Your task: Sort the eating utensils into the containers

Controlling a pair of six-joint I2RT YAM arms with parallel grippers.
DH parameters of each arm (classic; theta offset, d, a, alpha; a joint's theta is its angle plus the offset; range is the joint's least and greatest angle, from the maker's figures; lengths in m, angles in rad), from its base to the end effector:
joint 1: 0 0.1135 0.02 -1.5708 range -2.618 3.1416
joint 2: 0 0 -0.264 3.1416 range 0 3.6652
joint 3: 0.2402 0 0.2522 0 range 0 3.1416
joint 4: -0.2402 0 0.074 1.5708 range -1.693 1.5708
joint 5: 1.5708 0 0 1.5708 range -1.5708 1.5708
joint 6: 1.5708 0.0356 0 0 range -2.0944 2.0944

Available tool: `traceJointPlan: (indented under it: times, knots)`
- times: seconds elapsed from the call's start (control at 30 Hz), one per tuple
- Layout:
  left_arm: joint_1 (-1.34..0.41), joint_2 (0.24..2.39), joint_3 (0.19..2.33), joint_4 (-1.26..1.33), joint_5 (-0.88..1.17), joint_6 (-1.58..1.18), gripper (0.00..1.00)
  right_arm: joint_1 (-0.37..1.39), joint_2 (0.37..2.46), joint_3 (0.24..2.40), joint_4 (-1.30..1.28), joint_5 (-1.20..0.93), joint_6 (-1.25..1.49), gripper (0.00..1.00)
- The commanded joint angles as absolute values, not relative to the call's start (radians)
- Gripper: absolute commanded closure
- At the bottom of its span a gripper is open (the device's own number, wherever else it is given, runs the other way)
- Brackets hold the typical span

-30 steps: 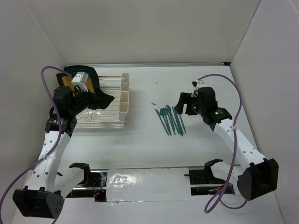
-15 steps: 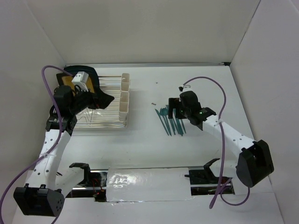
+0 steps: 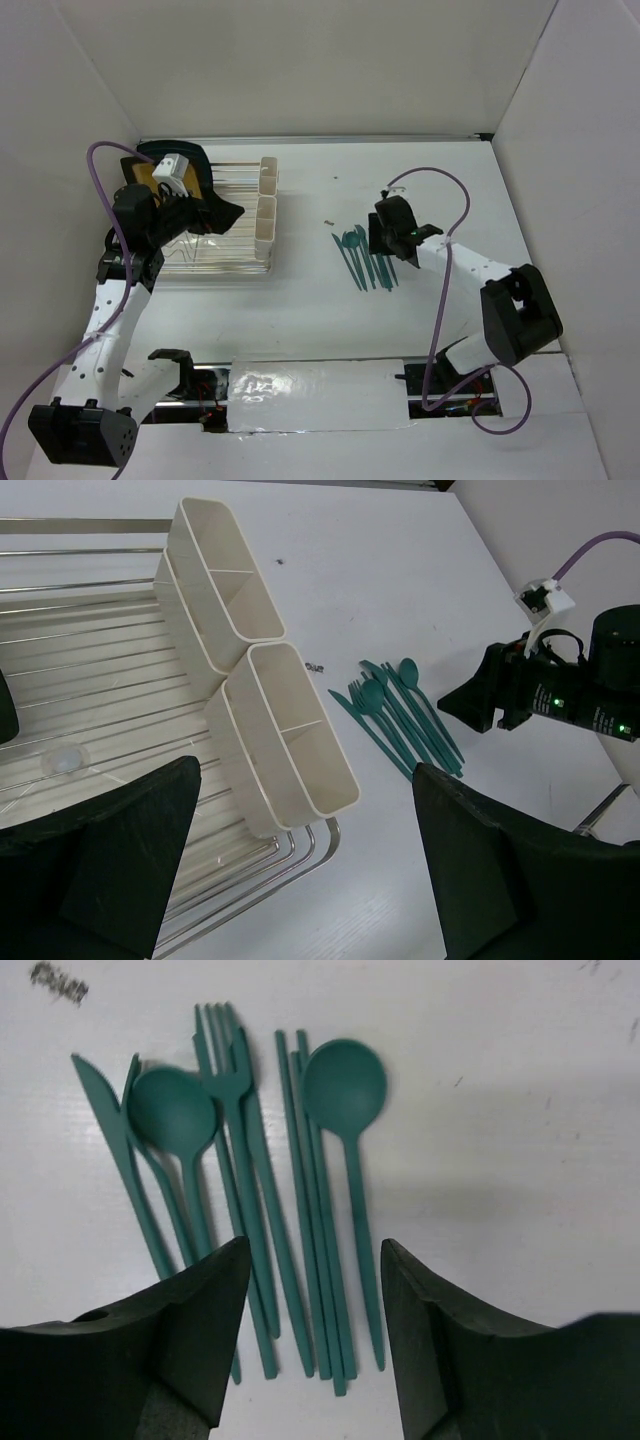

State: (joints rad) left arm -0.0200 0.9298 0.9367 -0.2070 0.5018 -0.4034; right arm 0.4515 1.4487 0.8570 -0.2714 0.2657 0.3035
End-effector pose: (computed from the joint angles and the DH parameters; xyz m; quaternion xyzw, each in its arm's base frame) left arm 0.2094 -0.0213 0.3659 0.0114 0.7662 -0.3168 0.5590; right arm 0.2696 0.1203 0.2064 -0.0230 0.9306 0.0111 0.3651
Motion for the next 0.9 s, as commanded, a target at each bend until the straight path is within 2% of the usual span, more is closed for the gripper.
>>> traceJointPlan:
  times: [0.0,0.27,0.53,0.63,0.67,0.8,0.87]
  knots:
    - [-0.012,0.937,0.957,-0.166,0.537,-0.416,0.0,0.414,1.469,0.853,-0.17,0.264,0.288,0.44]
    - [-0.012,0.95,0.962,-0.167,0.54,-0.414,0.0,0.371,1.586,0.833,-0.124,0.213,0.281,0.49]
    - [-0.014,0.973,0.968,-0.167,0.551,-0.411,0.0,0.365,1.672,0.853,-0.103,0.264,0.288,0.54]
    - [-0.014,0.977,0.968,-0.17,0.554,-0.41,0.0,0.356,1.697,0.853,-0.094,0.275,0.298,0.63]
    - [-0.014,0.977,0.968,-0.169,0.555,-0.411,0.0,0.351,1.701,0.853,-0.094,0.275,0.299,0.71]
    - [-0.012,0.986,0.969,-0.169,0.564,-0.411,0.0,0.315,1.73,0.87,-0.107,0.249,0.311,0.79]
    - [-0.012,0.986,0.971,-0.17,0.568,-0.41,0.0,0.314,1.729,0.87,-0.107,0.223,0.307,0.9]
